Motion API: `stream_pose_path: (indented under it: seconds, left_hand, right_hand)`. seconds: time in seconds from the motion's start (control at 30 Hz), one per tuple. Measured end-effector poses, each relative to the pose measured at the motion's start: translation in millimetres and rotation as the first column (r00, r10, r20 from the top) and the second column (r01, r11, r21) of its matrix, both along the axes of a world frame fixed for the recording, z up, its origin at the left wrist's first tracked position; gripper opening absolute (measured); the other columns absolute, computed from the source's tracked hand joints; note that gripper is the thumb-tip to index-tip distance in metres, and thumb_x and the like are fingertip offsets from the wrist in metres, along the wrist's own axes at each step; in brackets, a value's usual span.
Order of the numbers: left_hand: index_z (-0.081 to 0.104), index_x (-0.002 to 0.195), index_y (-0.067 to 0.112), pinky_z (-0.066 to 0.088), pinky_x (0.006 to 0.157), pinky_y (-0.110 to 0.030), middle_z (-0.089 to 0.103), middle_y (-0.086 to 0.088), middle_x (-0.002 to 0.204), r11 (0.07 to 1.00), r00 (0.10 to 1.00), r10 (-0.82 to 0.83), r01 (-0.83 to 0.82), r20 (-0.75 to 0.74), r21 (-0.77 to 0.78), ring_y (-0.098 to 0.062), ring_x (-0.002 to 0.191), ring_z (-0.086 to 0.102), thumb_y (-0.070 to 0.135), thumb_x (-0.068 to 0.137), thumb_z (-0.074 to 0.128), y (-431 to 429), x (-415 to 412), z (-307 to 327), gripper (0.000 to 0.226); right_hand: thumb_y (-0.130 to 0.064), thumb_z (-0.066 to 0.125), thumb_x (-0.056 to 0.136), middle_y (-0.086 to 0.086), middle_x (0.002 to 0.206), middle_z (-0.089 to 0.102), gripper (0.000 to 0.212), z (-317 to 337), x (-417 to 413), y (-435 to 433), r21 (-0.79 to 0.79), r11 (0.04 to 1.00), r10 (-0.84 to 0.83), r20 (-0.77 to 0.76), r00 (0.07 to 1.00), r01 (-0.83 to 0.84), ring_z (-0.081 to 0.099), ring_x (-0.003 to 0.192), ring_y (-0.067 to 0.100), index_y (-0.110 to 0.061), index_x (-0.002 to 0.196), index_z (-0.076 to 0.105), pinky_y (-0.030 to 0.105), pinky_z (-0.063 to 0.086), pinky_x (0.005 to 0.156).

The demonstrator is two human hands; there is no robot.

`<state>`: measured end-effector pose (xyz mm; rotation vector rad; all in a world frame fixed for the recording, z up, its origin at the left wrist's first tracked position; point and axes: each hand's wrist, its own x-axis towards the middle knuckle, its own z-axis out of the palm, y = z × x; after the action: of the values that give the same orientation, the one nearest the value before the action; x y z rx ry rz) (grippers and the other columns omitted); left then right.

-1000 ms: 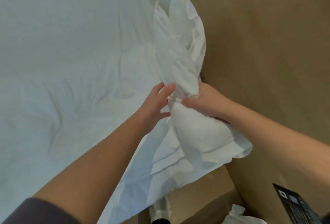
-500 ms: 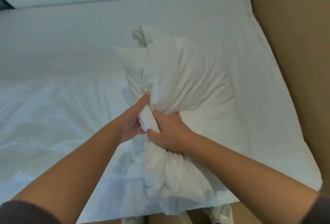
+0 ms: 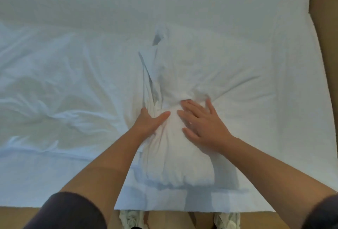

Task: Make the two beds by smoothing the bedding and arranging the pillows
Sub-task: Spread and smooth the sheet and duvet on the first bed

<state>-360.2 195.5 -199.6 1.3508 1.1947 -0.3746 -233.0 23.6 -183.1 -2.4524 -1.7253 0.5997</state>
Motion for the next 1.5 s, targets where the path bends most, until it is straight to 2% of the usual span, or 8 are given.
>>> stream_pose_path:
  seconds: [0.2, 0.37, 0.53, 0.6, 0.77, 0.93, 1.27, 1.5]
  left_hand:
    - [0.062, 0.113, 0.006, 0.041, 0.073, -0.028, 0.065, -0.014, 0.110, 0.896, 0.969, -0.245, 0.239, -0.033, 0.374, -0.032, 0.106, 0.061, 0.032, 0.091, 0.060, -19.1, 25.8, 22.7, 0.034]
    - [0.059, 0.128, 0.001, 0.044, 0.093, -0.039, 0.059, -0.025, 0.128, 0.825, 0.987, -0.096, 0.152, -0.129, 0.545, -0.038, 0.118, 0.056, 0.038, 0.089, 0.064, 63.0, -16.4, 69.8, 0.054]
    - [0.019, 0.149, 0.000, 0.035, 0.103, -0.037, 0.035, -0.024, 0.149, 0.935, 0.912, -0.238, 0.309, -0.335, 0.176, -0.038, 0.133, 0.040, 0.053, 0.081, 0.062, 92.7, -45.5, 35.8, 0.096]
    - [0.011, 0.150, 0.003, 0.033, 0.108, -0.043, 0.032, -0.023, 0.151, 0.932, 0.925, -0.124, 0.232, -0.358, 0.277, -0.038, 0.135, 0.037, 0.049, 0.091, 0.054, 77.9, -41.2, 11.6, 0.086]
    - [0.002, 0.155, 0.013, -0.001, 0.116, -0.057, -0.004, -0.014, 0.162, 0.301, 0.921, -0.267, 0.358, -0.283, 0.884, -0.034, 0.149, -0.003, 0.041, 0.093, 0.032, 44.2, -2.1, 16.5, 0.074]
    - [0.020, 0.154, 0.029, 0.004, 0.114, -0.065, 0.006, -0.011, 0.163, -0.163, 0.638, -0.627, 0.454, -0.447, 0.876, -0.036, 0.149, 0.003, 0.055, 0.091, 0.024, 49.4, 81.2, -19.9, 0.068]
    - [-0.001, 0.156, 0.016, -0.001, 0.115, -0.062, -0.010, -0.013, 0.162, 0.289, 0.783, -0.236, 0.622, -0.576, 0.727, -0.036, 0.148, -0.006, 0.062, 0.094, 0.020, 60.8, -34.4, -76.0, 0.080]
    - [0.035, 0.150, 0.019, 0.013, 0.111, -0.063, 0.024, -0.010, 0.159, 0.077, 0.554, -0.635, 0.739, -0.538, 0.670, -0.034, 0.145, 0.025, 0.055, 0.092, 0.023, 34.3, -111.5, -30.2, 0.069]
  right_hand:
    - [-0.053, 0.022, 0.095, -0.003, 0.163, -0.011, 0.063, 8.7, 15.3, -31.3, -0.134, 0.973, -0.167, 0.158, 0.973, 0.189, -0.015, 0.149, 0.021, -0.036, 0.154, 0.010, 0.066, -0.001, 0.114]
    - [-0.057, 0.017, 0.095, 0.000, 0.164, -0.008, 0.064, 25.3, 14.8, -18.0, -0.063, 0.946, -0.298, 0.217, 0.930, 0.318, -0.009, 0.150, 0.030, -0.038, 0.154, 0.003, 0.071, 0.003, 0.109]
    - [-0.066, 0.005, 0.088, -0.002, 0.160, -0.025, 0.070, -9.9, -0.1, 1.3, -0.243, 0.917, -0.274, 0.188, 0.943, 0.315, -0.021, 0.147, 0.032, -0.041, 0.153, -0.006, 0.074, 0.006, 0.108]
    - [-0.066, 0.005, 0.090, -0.004, 0.158, -0.031, 0.069, -23.5, -1.5, 0.3, -0.292, 0.897, -0.284, 0.197, 0.939, 0.332, -0.026, 0.145, 0.031, -0.041, 0.152, -0.010, 0.073, 0.003, 0.109]
    - [-0.063, 0.015, 0.092, 0.003, 0.163, -0.011, 0.067, -19.6, 22.3, 19.4, -0.082, 0.917, -0.367, 0.218, 0.904, 0.391, -0.011, 0.149, 0.035, -0.039, 0.154, 0.001, 0.074, 0.004, 0.107]
    - [-0.057, 0.017, 0.094, -0.002, 0.164, -0.011, 0.064, -45.8, 70.9, 68.0, 0.085, 0.928, -0.372, 0.283, 0.884, 0.363, -0.013, 0.150, 0.028, -0.039, 0.154, 0.002, 0.071, -0.002, 0.110]
    - [-0.056, 0.016, 0.097, 0.001, 0.163, -0.016, 0.064, -65.6, 66.4, -36.6, -0.168, 0.681, -0.647, 0.317, 0.693, 0.713, -0.014, 0.149, 0.031, -0.037, 0.155, -0.003, 0.071, 0.000, 0.110]
    - [-0.060, -0.003, 0.094, -0.002, 0.162, -0.021, 0.062, -21.0, -54.6, -59.3, -0.493, 0.698, -0.486, 0.208, 0.849, 0.520, -0.018, 0.148, 0.030, -0.040, 0.150, -0.019, 0.067, 0.005, 0.113]
